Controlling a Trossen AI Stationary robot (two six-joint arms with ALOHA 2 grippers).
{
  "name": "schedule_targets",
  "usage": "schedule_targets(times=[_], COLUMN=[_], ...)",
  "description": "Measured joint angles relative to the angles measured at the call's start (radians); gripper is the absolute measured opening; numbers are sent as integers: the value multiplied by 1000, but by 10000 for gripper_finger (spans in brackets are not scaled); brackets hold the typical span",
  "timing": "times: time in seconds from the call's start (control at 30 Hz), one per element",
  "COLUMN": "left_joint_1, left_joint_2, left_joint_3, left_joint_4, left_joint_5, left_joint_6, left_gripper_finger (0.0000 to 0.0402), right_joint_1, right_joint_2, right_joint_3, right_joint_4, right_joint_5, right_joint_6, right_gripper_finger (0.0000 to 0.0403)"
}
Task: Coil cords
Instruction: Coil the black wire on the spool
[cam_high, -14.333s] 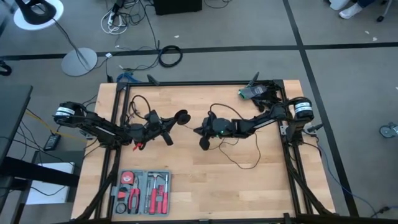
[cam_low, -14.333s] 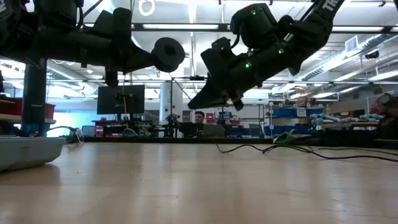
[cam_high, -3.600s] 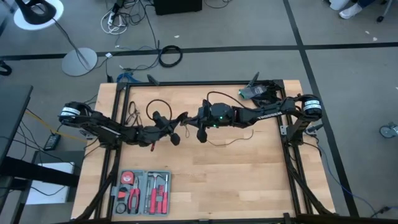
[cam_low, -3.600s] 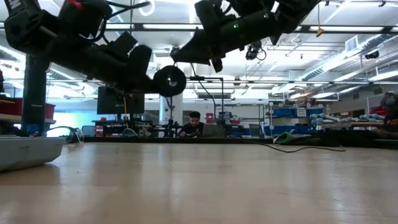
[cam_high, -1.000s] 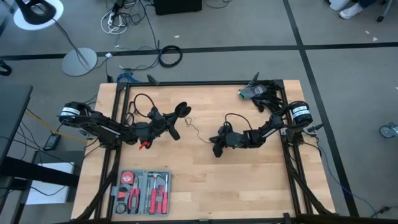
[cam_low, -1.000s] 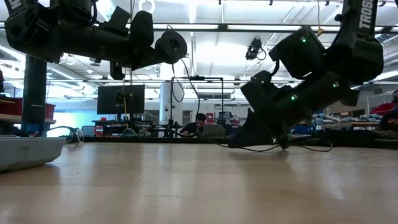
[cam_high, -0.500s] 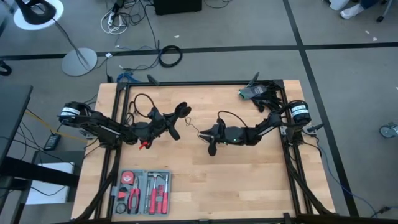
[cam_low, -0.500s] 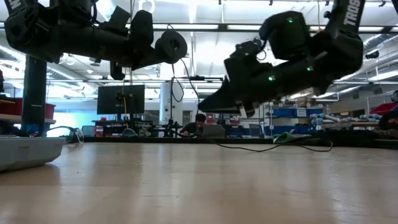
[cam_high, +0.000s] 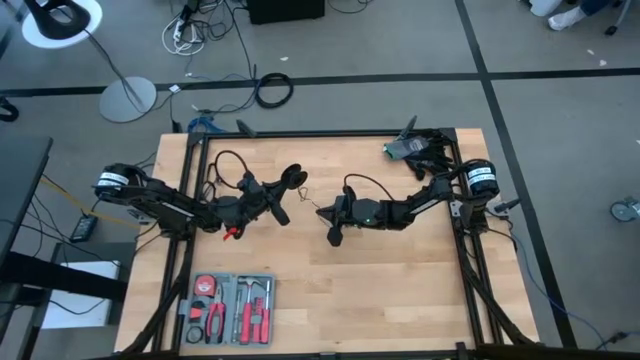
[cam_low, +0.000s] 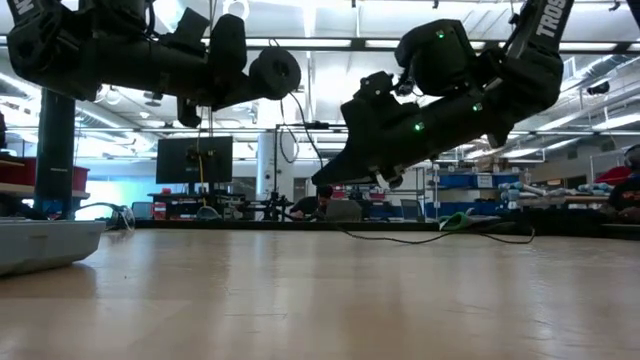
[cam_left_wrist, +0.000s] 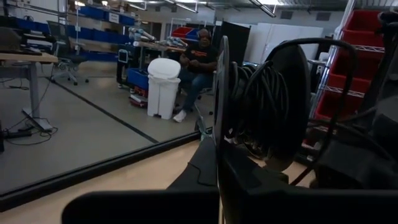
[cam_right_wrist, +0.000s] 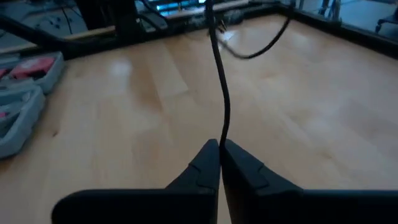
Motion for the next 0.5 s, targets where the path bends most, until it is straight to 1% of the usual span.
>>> schedule_targets(times=[0.1,0.23,0.4,0.5], left_joint_1=[0,0,0,0], left_joint_2=[0,-6,-7,-8], left_joint_3=[0,0,0,0], left_joint_4=[40,121,233,252], left_joint_5=[-2,-10,-16,-17], left_joint_6=[22,78,163,177], left_gripper_finger=[0,0,0,0], right_joint_1=[12,29,60,75], right_joint_2=[-1,-4,-49,-112], right_joint_3=[0,0,0,2], right_joint_4=[-45,-181,-450,-637], right_joint_5=[2,-4,-6,-4], right_joint_6=[45,156,297,393], right_gripper_finger=[5,3,2,1])
